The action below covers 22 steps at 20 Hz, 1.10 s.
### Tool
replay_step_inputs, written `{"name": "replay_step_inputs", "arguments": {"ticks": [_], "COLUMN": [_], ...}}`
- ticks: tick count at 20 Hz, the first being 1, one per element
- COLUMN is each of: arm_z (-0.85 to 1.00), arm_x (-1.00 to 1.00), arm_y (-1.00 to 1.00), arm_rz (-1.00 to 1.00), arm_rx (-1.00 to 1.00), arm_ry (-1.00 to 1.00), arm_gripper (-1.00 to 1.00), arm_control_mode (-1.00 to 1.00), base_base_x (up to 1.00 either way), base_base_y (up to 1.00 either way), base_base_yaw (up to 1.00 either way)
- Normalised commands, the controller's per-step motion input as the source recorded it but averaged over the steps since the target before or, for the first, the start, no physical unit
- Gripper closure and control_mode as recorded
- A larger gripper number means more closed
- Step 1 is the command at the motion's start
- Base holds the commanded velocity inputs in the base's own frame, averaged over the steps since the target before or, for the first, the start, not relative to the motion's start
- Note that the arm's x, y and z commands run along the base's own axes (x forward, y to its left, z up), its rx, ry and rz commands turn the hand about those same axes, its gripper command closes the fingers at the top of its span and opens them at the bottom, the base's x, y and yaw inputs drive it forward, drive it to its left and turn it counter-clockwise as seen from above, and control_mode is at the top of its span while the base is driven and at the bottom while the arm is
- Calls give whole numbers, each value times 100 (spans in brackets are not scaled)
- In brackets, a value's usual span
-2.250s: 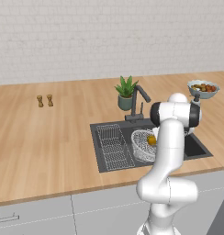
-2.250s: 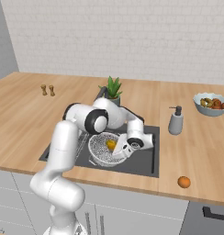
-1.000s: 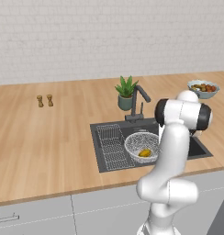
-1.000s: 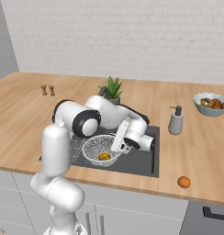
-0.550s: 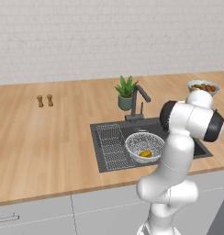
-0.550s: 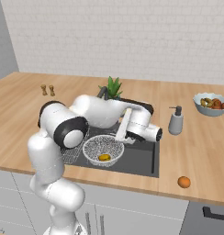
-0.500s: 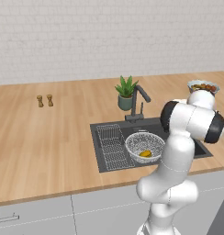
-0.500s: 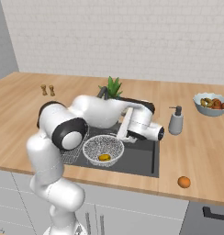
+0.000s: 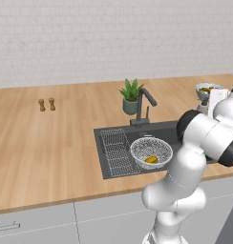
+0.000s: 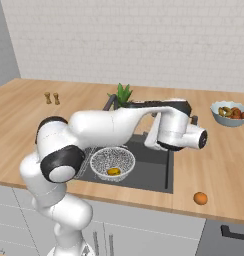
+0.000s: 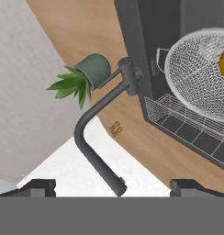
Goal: Put the colander in the sink, put the tangerine, mango in the colander, and turn on the sink faucet and pour water over the colander.
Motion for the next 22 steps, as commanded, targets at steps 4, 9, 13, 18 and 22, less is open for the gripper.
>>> {"name": "replay_step_inputs", "arguments": {"ticks": [4, 9, 13, 18, 22], "arm_z": [30, 14, 1, 0, -29], "arm_x": [-100, -100, -100, -100, -97], "arm_y": [-61, -34, -17, -11, 0], "arm_rz": [-6, -1, 0, 0, -5], "arm_rx": [-20, -36, -54, -64, -68], "arm_ry": [-29, -21, -19, -6, 1], "arm_gripper": [-100, -100, -100, -100, -100], "arm_control_mode": [-100, -100, -100, -100, -100], "base_base_x": [0, 0, 0, 0, 0], "base_base_y": [0, 0, 0, 0, 0], "base_base_yaw": [0, 0, 0, 0, 0]}}
